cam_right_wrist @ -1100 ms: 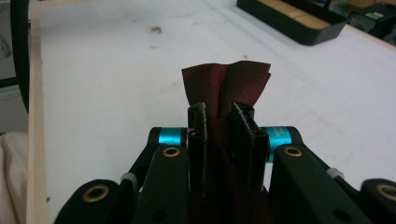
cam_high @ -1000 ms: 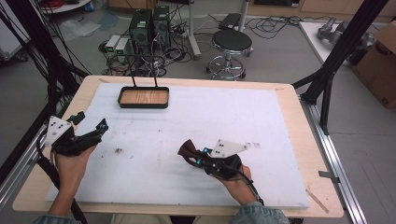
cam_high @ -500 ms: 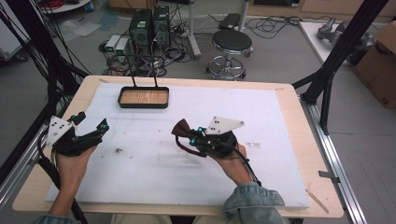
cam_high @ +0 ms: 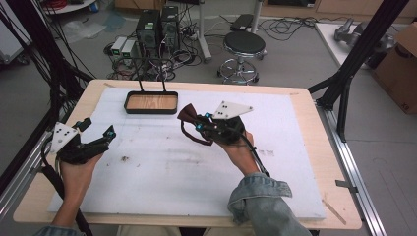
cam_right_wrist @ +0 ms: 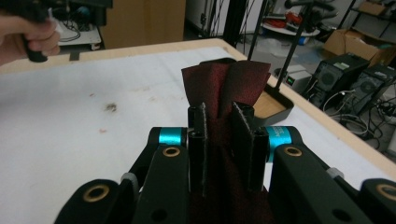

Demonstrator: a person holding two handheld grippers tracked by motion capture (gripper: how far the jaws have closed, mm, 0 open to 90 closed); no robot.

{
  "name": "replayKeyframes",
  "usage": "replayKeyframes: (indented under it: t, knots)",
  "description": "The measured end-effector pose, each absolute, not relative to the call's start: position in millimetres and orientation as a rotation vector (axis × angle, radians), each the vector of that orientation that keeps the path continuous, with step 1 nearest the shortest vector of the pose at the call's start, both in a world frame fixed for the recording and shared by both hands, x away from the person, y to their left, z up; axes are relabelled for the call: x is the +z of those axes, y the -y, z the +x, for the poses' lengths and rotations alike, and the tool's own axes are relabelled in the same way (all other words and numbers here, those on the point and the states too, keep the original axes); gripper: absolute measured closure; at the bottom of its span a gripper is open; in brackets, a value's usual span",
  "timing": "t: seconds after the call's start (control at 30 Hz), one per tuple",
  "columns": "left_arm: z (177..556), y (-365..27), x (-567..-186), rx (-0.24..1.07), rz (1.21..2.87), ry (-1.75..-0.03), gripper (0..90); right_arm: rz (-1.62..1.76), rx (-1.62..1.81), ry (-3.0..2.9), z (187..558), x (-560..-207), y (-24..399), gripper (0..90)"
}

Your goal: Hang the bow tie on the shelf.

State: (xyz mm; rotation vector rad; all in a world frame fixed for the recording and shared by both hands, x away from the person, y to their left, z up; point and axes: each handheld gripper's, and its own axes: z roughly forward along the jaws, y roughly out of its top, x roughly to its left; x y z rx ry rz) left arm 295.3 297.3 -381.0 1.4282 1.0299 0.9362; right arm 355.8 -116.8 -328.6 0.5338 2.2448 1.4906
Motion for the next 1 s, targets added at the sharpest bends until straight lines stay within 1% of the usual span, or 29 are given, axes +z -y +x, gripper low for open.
replayKeyframes:
  t: [0.57, 0.83, 1.0]
  knots:
    - [297.3, -295.9, -381.3, 0.923, 1.425, -1.019, 17.9, 0.543, 1.544, -2.161, 402.8, -318.4, 102.2, 76.6]
    - [297.1, -297.0, -381.0, 0.921, 1.427, -1.019, 17.9, 0.529, 1.621, -2.140, 426.9, -300.8, 97.5, 76.6]
    - [297.0, -296.2, -381.5, 0.921, 1.427, -1.019, 17.9, 0.528, 1.649, -2.132, 435.1, -292.3, 98.3, 76.6]
